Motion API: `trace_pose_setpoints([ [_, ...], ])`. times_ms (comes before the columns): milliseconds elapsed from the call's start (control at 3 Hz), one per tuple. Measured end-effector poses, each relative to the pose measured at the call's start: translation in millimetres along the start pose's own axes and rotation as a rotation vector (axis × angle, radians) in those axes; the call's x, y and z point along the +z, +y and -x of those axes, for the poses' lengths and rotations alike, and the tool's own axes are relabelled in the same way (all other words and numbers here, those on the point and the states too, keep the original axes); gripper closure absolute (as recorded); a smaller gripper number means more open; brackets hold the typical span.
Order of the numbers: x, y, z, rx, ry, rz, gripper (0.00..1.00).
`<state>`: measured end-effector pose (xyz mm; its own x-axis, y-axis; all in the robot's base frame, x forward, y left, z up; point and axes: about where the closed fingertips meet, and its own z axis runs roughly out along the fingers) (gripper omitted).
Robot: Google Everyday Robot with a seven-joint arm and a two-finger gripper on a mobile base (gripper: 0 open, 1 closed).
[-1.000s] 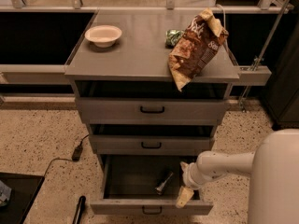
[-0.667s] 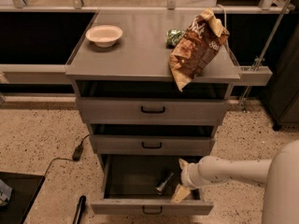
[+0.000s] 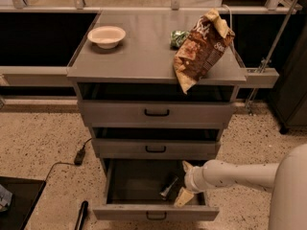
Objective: Pick redbull can from bottom drawer and place on counter
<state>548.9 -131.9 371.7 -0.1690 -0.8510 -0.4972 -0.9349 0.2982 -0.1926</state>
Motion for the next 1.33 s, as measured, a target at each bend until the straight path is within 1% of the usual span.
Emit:
trace_pose_setpoints([
  [333,16.7,5.5,3.4,0.010,-0.024,-0.014,0.00],
  [667,60.4,22.7,23.5,0.045,-0.066,-0.031,0.00],
  [1000,87.2,14.8,48.3,0.075,-0.090,-0.107,0.00],
  [1333,85.0,-4.7,57.3,0.074,-0.117,-0.181,0.00],
])
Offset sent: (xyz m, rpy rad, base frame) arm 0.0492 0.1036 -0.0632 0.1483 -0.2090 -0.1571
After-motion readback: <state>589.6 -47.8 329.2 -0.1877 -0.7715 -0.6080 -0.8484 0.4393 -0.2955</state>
